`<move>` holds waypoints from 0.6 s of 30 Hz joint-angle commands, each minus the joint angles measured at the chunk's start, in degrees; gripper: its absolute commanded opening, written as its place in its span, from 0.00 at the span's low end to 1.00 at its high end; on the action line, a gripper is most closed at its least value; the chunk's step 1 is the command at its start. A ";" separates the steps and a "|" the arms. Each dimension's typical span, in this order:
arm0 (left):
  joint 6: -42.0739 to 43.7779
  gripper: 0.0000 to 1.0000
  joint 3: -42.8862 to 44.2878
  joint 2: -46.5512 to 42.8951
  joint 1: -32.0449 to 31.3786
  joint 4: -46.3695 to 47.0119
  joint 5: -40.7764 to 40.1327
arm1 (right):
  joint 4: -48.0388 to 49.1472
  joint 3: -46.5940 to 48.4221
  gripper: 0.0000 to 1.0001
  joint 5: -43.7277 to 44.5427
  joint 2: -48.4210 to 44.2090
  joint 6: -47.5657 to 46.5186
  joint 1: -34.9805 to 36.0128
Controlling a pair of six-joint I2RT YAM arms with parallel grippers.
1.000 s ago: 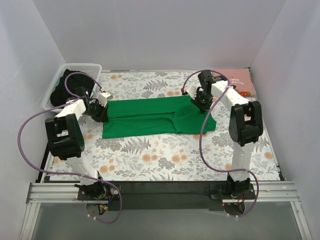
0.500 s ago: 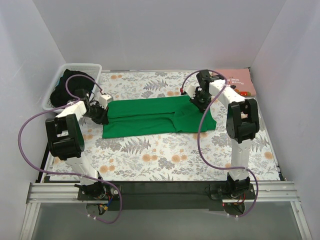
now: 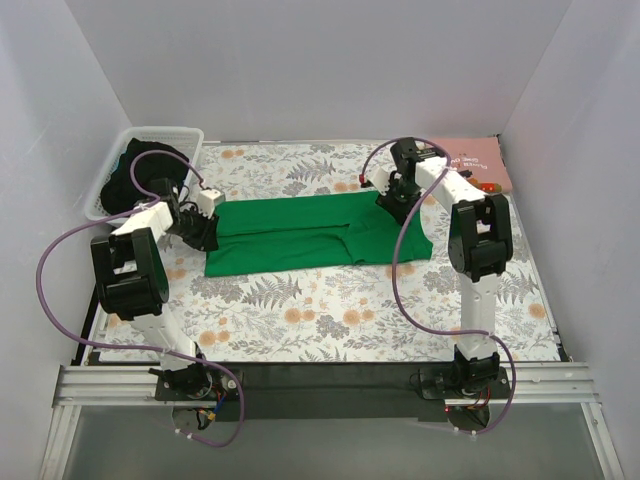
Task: Fold and stack the t-shirts
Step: Fold the tshirt
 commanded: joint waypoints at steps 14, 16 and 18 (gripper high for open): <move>-12.72 0.50 -5.71 -17.66 0.49 -4.55 2.18 | -11.98 -7.39 0.50 -15.85 -13.79 8.86 -9.48; -14.22 0.51 -6.95 -18.01 0.49 -3.93 2.88 | -11.46 -10.74 0.49 -16.38 -14.58 9.21 -9.92; -15.53 0.52 -8.18 -17.75 0.57 -3.23 3.93 | -10.84 -12.93 0.48 -17.43 -14.68 9.74 -10.27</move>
